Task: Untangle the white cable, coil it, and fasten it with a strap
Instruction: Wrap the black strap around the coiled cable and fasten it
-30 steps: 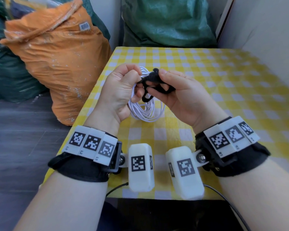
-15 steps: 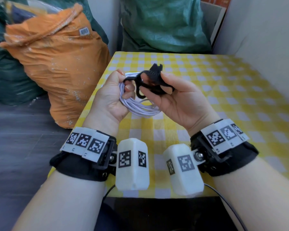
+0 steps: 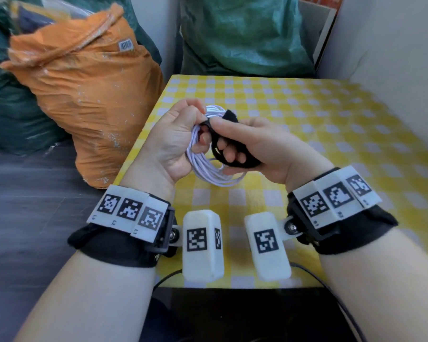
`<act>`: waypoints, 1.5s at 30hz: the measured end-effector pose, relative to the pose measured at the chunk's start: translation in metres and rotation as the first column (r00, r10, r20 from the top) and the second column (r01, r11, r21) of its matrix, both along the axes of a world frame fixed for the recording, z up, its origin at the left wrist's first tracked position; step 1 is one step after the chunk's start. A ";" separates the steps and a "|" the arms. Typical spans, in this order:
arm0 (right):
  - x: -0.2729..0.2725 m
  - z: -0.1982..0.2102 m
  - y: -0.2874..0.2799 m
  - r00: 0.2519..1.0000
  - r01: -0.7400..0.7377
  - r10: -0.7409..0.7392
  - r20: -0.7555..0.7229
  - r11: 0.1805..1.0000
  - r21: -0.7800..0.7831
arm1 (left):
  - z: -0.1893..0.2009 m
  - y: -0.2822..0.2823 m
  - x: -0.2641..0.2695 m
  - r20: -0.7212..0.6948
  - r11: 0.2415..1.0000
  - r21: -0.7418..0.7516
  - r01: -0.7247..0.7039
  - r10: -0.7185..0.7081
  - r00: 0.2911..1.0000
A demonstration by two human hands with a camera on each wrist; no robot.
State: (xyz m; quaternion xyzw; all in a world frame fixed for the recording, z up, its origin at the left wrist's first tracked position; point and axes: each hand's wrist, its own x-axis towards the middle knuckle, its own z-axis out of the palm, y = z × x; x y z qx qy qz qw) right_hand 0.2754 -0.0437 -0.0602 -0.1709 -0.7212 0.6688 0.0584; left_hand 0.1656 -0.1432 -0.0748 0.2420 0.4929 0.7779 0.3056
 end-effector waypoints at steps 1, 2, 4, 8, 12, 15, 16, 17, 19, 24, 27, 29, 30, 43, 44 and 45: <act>0.000 -0.001 0.001 1.000 -0.009 0.009 -0.013 1.000 -0.019 | 0.000 0.001 0.000 0.007 1.000 0.007 0.002 -0.002 1.000; 0.000 -0.001 0.002 0.999 -0.025 0.023 -0.034 0.998 -0.056 | -0.001 0.001 0.000 0.024 1.000 0.018 -0.003 0.003 1.000; 0.002 0.000 0.005 0.993 -0.071 0.054 -0.107 0.983 -0.168 | -0.004 0.003 -0.004 0.114 0.997 0.070 -0.015 0.007 0.993; 0.005 0.000 0.006 0.968 -0.159 0.083 -0.235 0.933 -0.323 | -0.004 0.007 -0.009 0.343 0.976 0.213 -0.039 -0.037 0.938; 0.005 -0.004 0.006 0.949 -0.222 0.107 -0.297 0.895 -0.387 | -0.003 0.010 -0.009 0.421 0.960 0.272 -0.062 -0.061 0.905; 0.004 -0.007 0.006 0.939 -0.249 0.112 -0.325 0.874 -0.417 | -0.004 0.010 -0.010 0.443 0.960 0.265 -0.093 -0.035 0.896; 0.003 -0.008 0.006 0.936 -0.256 0.113 -0.333 0.870 -0.422 | -0.004 0.010 -0.010 0.444 0.961 0.255 -0.107 -0.018 0.896; 0.003 -0.008 0.005 0.934 -0.256 0.108 -0.341 0.866 -0.429 | -0.003 0.010 -0.010 0.444 0.962 0.244 -0.124 0.003 0.896; 0.004 -0.008 0.004 0.933 -0.253 0.097 -0.347 0.862 -0.439 | -0.002 0.008 -0.010 0.442 0.962 0.225 -0.157 0.043 0.896; 0.003 -0.007 0.000 0.916 -0.253 0.082 -0.392 0.877 -0.409 | -0.001 0.007 -0.011 0.435 0.964 0.184 -0.190 0.093 0.895; 0.005 0.000 0.007 0.883 -0.239 -0.019 -0.469 0.841 -0.485 | -0.003 0.001 -0.023 0.482 0.949 0.167 -0.266 0.157 0.862; 0.008 0.005 0.018 0.885 -0.132 -0.132 -0.447 0.849 -0.512 | -0.004 -0.007 -0.032 0.464 0.940 0.154 -0.303 0.202 0.862; 0.008 0.007 0.022 0.891 -0.057 -0.186 -0.413 0.859 -0.509 | -0.004 -0.009 -0.035 0.425 0.941 0.143 -0.307 0.222 0.878; 0.007 -0.005 0.027 0.932 0.307 -0.305 -0.197 0.952 -0.024 | -0.001 -0.009 -0.020 0.025 0.979 0.033 -0.202 0.201 0.979; 0.007 -0.005 0.026 0.939 0.268 -0.269 -0.216 0.963 -0.037 | -0.001 -0.008 -0.018 0.001 0.987 0.014 -0.159 0.159 0.987; 0.007 -0.004 0.026 0.947 0.231 -0.234 -0.222 0.972 -0.041 | -0.001 -0.008 -0.016 -0.023 0.992 -0.004 -0.123 0.123 0.992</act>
